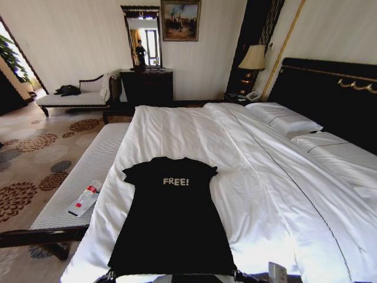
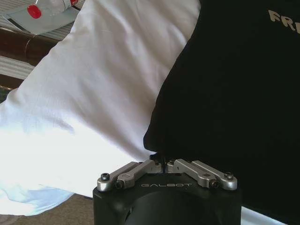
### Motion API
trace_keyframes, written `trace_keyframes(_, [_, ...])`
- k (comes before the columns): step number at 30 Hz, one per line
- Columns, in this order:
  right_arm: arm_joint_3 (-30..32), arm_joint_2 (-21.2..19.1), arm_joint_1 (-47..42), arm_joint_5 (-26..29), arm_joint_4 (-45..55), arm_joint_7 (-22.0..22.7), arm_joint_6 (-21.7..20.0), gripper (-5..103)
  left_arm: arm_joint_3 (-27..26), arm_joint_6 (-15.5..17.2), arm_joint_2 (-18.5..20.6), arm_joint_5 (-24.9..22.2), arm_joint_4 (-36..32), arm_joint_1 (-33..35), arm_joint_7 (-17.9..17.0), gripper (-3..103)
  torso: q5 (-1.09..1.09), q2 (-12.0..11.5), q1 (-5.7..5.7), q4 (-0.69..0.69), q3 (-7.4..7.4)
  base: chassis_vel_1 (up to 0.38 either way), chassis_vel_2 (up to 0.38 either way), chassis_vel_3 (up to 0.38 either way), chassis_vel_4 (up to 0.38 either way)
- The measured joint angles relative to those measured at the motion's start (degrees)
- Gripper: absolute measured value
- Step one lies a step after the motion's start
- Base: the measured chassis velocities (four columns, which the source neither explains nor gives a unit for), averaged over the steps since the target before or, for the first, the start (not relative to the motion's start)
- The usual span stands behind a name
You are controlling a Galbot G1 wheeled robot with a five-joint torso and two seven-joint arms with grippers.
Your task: Fold the clothes on the bed.
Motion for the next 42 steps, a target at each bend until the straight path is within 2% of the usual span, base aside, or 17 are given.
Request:
trace_keyframes(5, [-0.14,0.09,0.70,-0.02,-0.96,0.16,0.25,-1,0.00,0.34,-0.21,0.19,0.12,-0.99,-0.65,-1,0.01,0.00,0.00,0.00,0.00,0.000,0.000,0.000,0.000])
trace_keyframes(9, [1.56,0.15,1.00,0.05,-0.33,0.30,0.52,21,-1.22,-0.69,-0.66,2.62,0.11,-1.81,-0.52,20,0.01,0.00,0.00,0.00,0.01,0.000,0.000,0.000,0.000])
trace_keyframes(11, [2.16,0.23,1.08,0.04,0.10,0.24,0.58,21,-1.60,-1.22,-0.81,3.39,0.02,-2.10,-0.32,20,0.00,0.00,0.00,0.00,0.00,0.000,0.000,0.000,0.000])
trace_keyframes(13, [3.81,0.37,1.14,-1.85,1.01,-0.58,1.64,32,-2.79,-2.47,-1.46,4.36,-0.42,-3.60,-0.19,31,0.00,0.00,0.00,0.00,0.01,0.000,0.000,0.000,0.000])
trace_keyframes(14, [3.81,0.37,1.14,-1.85,1.01,-0.58,1.64,32,-2.79,-2.47,-1.46,4.36,-0.42,-3.60,-0.19,31,0.00,0.00,0.00,0.00,0.01,0.000,0.000,0.000,0.000])
trace_keyframes(16, [5.91,0.08,1.33,-2.85,1.64,-1.65,2.94,42,-3.75,-3.35,-1.93,4.82,-0.91,-5.80,-0.13,36,0.01,0.00,0.00,0.00,0.01,0.000,0.000,0.000,0.000])
trace_keyframes(18, [8.16,-0.30,2.12,-1.94,2.07,-2.36,4.08,53,-3.93,-4.35,-2.61,6.98,-0.90,-8.72,-0.05,53,0.01,0.00,0.00,0.00,0.01,0.000,0.000,0.000,0.000])
trace_keyframes(19, [8.16,-0.30,2.12,-1.94,2.07,-2.36,4.08,53,-3.93,-4.35,-2.61,6.98,-0.90,-8.72,-0.05,53,0.01,0.00,0.00,0.00,0.01,0.000,0.000,0.000,0.000])
trace_keyframes(20, [9.31,-0.50,2.68,-1.26,2.19,-2.79,4.79,58,-3.91,-5.10,-3.11,8.96,-0.70,-10.59,-0.04,53,0.01,0.00,0.00,0.00,0.01,0.000,0.000,0.000,0.000])
trace_keyframes(21, [10.37,-0.75,3.40,-0.86,2.18,-3.34,5.77,58,-3.81,-5.74,-3.64,11.15,-0.43,-12.71,-0.02,58,0.01,0.00,0.00,0.00,0.01,0.000,0.000,0.000,0.000])
trace_keyframes(23, [12.13,-1.46,5.50,-0.68,1.28,-4.45,8.74,70,-3.28,-6.38,-4.75,14.70,0.26,-17.76,-0.02,69,0.00,0.00,0.00,0.00,0.01,0.000,0.000,0.000,0.000])
trace_keyframes(24, [12.13,-1.46,5.50,-0.68,1.28,-4.45,8.74,70,-3.28,-6.38,-4.75,14.70,0.26,-17.76,-0.02,69,0.00,0.00,0.00,0.00,0.01,0.000,0.000,0.000,0.000])
trace_keyframes(27, [13.10,-1.92,9.21,-1.75,-1.23,-5.90,12.45,85,-0.33,-5.28,-6.81,16.41,1.94,-26.23,-1.36,86,0.01,0.00,0.00,0.00,0.01,0.000,0.000,0.000,0.000])
trace_keyframes(29, [13.19,-1.92,10.32,-2.05,-2.04,-6.01,13.20,85,0.96,-4.70,-7.45,16.41,2.60,-28.50,-1.82,86,0.01,-0.01,0.00,0.00,0.01,0.000,0.000,0.000,0.000])
trace_keyframes(32, [14.45,-2.42,13.07,-3.22,-4.88,-6.79,15.35,99,4.71,-4.17,-7.75,17.11,4.70,-32.83,-2.25,98,0.00,-0.01,0.02,-0.01,0.01,0.000,0.000,0.000,0.000])
trace_keyframes(39, [17.60,-5.34,17.24,1.56,-7.85,-6.94,15.57,100,6.74,-4.51,-4.76,19.45,4.96,-34.19,-1.29,100,0.03,0.00,0.01,0.01,0.01,0.000,0.000,0.000,0.000])
trace_keyframes(42, [18.70,-12.11,24.14,9.46,-12.88,-8.15,15.56,100,11.78,-6.30,-3.05,21.23,6.58,-39.27,-2.34,100,0.02,-0.01,0.01,-0.02,0.01,0.000,0.000,0.000,0.000])
